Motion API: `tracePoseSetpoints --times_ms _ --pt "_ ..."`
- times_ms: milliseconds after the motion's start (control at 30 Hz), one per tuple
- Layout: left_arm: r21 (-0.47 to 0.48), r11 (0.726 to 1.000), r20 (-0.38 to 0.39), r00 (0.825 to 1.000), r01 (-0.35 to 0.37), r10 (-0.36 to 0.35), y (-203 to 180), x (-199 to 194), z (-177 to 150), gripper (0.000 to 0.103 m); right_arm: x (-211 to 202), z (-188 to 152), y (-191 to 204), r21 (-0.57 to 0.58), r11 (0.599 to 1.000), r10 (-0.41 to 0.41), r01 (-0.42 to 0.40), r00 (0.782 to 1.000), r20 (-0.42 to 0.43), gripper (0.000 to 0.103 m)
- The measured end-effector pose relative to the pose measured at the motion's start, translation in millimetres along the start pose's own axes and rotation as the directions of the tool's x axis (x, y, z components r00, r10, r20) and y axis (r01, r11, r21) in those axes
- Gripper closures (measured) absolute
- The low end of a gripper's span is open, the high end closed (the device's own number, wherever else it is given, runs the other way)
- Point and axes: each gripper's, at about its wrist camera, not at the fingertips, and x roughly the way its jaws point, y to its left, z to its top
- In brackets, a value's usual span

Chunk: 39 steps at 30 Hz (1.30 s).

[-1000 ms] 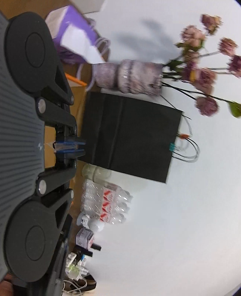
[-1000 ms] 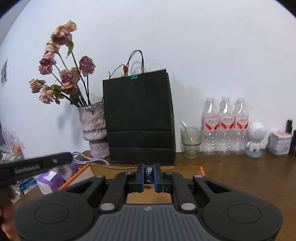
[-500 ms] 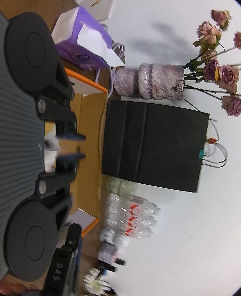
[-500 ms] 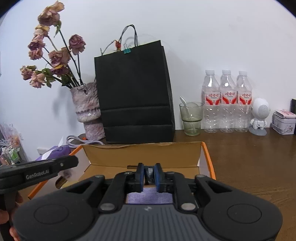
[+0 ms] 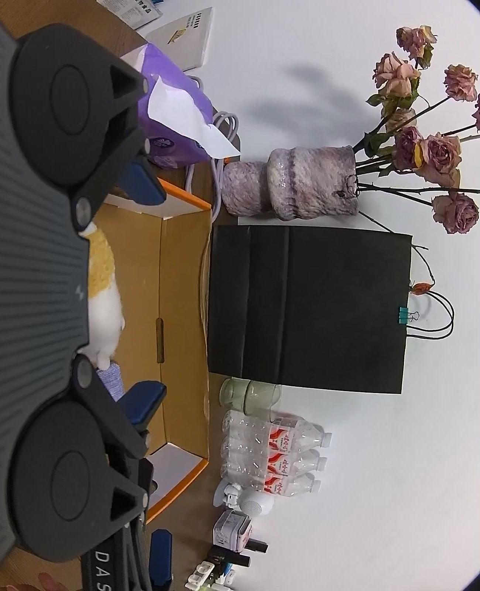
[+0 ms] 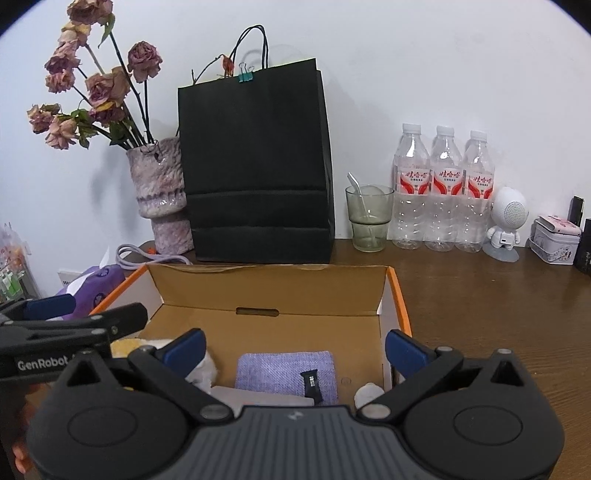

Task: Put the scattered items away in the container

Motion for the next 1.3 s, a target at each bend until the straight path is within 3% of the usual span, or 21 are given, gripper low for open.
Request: tracePoseSetpoints --times_ms 333,467,667,933,1200,1300 --pt "-0.017 1.0 -0.002 1.0 0.007 -0.007 1.9 -4.3 0.6 0.0 -12.0 -1.3 0.7 -0.008 1.0 0.0 0.0 1.0 0.0 0.0" --pt "-0.042 0.998 0.015 0.999 0.037 -0.036 5.3 -24.2 -0.8 0.0 -24.7 0.4 0.1 -0.013 1.0 0.012 -0.012 1.0 0.019 0.0" --pt "0.0 0.999 0.047 0.998 0.048 -0.048 14.4 -67.1 -12.5 0.0 -66.0 -8.6 -4.4 -0.03 0.999 0.035 -0.033 0.997 0.064 0.0" --pt "0.026 0.998 0.015 0.998 0.056 -0.057 37.7 -109.4 -51.6 0.0 -106.9 -64.1 -4.7 -0.118 0.993 0.0 0.0 1.0 0.0 0.0" --pt "-0.013 0.995 -0.055 0.994 0.098 -0.098 42.3 -130.7 -103.0 0.0 -133.3 -127.8 0.9 -0.045 0.999 -0.024 0.024 1.0 -0.013 0.0" --pt "-0.021 0.992 -0.078 0.989 0.127 -0.128 36.5 -130.8 -112.6 0.0 -137.8 -142.4 14.5 -0.066 0.998 -0.023 0.021 0.999 -0.028 0.0"
